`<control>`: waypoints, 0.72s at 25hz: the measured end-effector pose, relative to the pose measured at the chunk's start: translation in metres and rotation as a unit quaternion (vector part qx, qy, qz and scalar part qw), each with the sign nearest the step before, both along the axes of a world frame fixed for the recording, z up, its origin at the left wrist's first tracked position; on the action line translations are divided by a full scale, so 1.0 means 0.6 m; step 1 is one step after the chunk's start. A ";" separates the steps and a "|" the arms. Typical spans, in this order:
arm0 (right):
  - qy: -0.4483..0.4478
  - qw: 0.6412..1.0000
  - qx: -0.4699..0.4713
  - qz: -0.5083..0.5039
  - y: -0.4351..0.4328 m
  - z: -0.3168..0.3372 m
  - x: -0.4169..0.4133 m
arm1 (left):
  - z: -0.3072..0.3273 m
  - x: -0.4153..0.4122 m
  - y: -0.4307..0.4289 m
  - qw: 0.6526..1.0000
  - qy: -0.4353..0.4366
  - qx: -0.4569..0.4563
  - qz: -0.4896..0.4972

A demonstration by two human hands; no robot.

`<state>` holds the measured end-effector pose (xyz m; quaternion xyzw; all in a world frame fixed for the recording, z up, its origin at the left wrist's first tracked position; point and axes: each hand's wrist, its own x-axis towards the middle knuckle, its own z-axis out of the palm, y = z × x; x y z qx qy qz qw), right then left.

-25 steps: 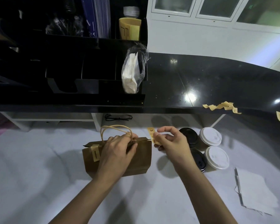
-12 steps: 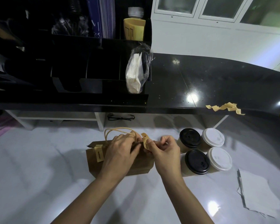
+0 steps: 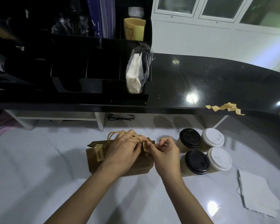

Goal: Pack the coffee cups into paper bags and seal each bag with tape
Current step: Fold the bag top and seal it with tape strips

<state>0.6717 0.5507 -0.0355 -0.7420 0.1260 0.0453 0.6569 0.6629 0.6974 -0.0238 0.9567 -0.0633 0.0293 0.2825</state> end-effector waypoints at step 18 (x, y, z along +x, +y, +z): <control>-0.024 0.971 -0.225 0.072 -0.034 -0.042 0.003 | 0.005 0.013 0.003 1.000 0.014 -0.013 -0.015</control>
